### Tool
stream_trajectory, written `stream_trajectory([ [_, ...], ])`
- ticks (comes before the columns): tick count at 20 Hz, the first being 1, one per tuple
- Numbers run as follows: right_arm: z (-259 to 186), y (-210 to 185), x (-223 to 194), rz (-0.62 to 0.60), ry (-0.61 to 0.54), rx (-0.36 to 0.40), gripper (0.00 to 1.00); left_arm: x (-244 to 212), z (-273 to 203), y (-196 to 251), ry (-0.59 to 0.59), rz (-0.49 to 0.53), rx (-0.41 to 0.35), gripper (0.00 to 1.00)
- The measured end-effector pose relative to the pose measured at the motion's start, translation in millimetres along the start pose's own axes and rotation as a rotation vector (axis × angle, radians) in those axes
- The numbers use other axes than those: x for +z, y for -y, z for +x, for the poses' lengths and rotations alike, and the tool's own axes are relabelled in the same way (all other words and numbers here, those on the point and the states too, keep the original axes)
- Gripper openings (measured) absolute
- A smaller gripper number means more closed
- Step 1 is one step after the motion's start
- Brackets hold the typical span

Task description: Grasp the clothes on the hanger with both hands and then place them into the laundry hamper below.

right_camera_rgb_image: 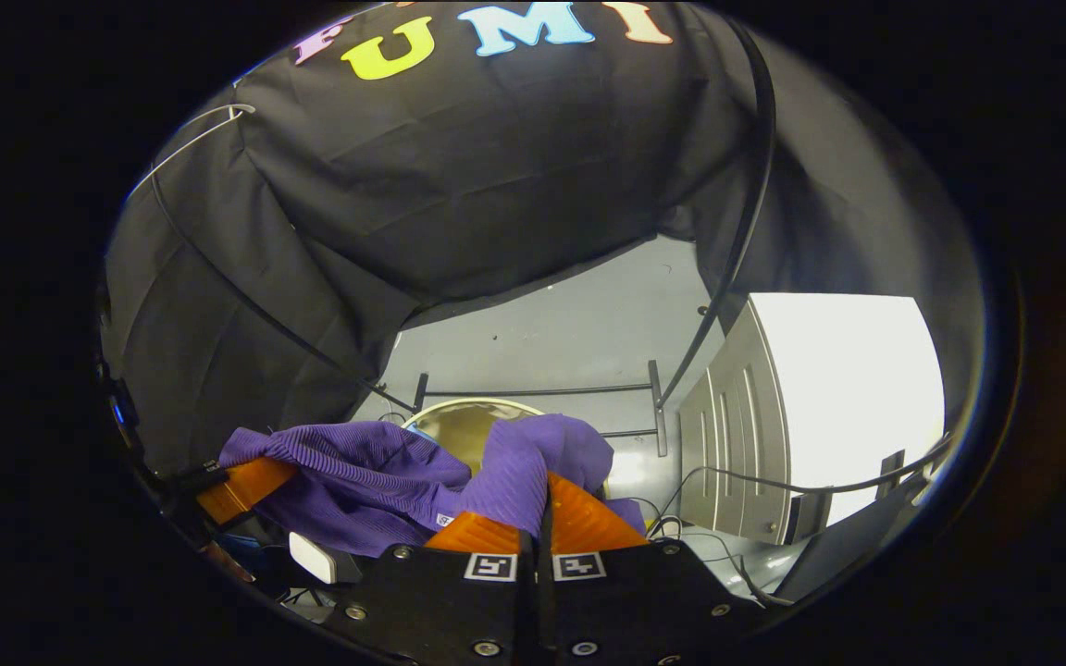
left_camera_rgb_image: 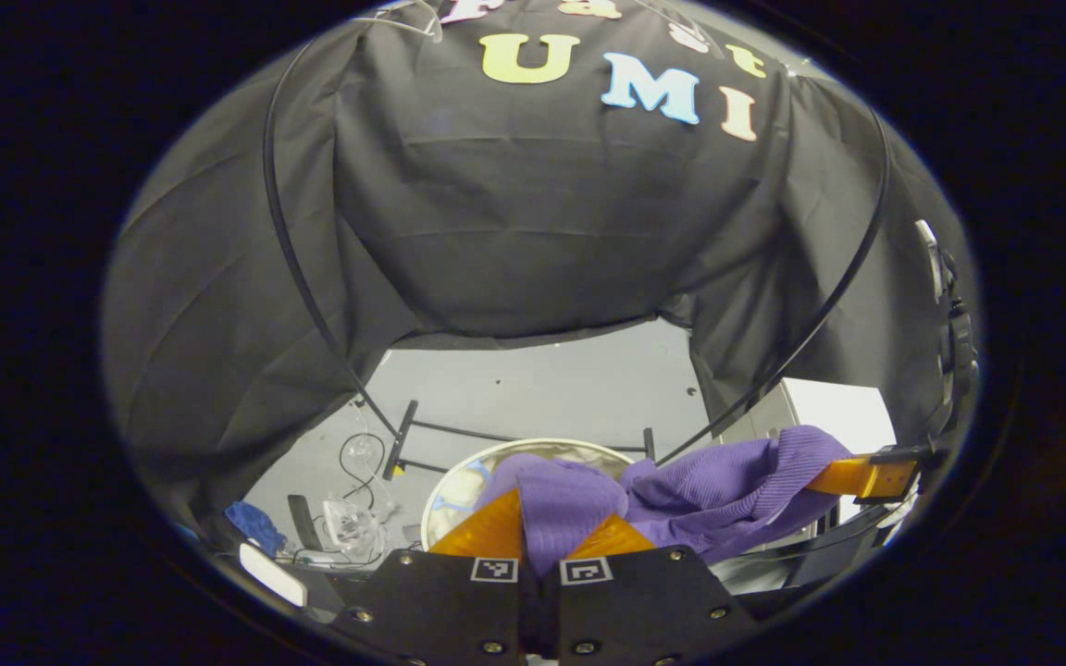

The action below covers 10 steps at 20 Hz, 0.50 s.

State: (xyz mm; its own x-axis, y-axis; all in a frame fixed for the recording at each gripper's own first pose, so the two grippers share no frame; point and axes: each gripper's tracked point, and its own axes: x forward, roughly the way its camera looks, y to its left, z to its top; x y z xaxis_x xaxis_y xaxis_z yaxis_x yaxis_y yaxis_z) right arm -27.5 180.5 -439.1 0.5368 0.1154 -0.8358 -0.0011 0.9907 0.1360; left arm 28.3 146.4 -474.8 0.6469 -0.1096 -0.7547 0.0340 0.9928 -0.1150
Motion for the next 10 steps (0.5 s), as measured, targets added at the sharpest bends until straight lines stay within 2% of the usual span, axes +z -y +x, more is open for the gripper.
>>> stream_trajectory([
  [1, 1.5, 1.3, -2.1, -0.002, -0.005, -0.004, 0.00, -2.1, 0.2, 0.3, -0.005, -0.003, 0.001, 0.00],
  [10, 3.3, -8.6, -11.1, -0.044, -0.043, -0.003, 0.00, -10.6, 7.7, -5.3, -0.023, 0.008, 0.020, 0.01],
])
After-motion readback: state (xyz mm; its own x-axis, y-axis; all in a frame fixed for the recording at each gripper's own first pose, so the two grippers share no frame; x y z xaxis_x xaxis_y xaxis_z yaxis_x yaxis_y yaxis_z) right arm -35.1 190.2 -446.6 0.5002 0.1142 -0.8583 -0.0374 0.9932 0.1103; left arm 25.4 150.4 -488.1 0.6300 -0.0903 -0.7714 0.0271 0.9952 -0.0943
